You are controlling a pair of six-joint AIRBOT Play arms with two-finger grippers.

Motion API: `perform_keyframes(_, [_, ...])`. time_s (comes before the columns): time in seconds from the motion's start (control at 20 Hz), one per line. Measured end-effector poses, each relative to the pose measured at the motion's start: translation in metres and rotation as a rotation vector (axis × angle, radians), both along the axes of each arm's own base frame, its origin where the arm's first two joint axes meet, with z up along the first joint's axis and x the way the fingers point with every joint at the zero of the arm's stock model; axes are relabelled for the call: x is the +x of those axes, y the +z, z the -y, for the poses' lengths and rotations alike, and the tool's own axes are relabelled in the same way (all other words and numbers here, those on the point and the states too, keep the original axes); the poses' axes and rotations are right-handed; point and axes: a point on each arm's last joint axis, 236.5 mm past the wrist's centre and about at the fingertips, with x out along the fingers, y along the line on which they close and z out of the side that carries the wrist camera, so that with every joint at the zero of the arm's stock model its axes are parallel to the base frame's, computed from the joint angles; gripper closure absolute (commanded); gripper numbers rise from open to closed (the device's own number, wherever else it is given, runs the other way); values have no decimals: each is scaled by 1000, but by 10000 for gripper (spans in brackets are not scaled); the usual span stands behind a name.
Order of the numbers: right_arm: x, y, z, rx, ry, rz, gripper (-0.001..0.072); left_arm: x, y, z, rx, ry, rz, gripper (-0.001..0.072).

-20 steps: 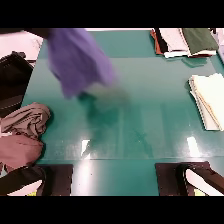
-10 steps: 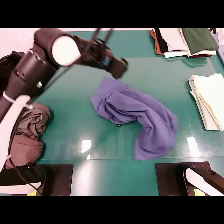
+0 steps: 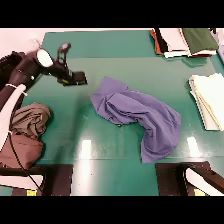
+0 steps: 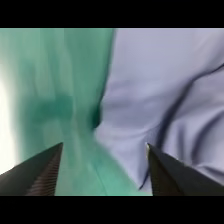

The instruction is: Fold the shirts.

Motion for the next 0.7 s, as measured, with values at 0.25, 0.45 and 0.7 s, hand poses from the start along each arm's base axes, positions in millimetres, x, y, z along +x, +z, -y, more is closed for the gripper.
perform_keyframes(0.25, [0,-4,0,-2,4,-13,689,-21,-68,21,-99,-2,-148,98])
perform_keyframes(0.45, [5,-25,0,0,9,-77,689,-28,-84,47,-131,-26,-164,569])
perform_keyframes(0.7, [19,-102,21,15,-46,-286,689,-10,-70,43,-145,-15,-122,685])
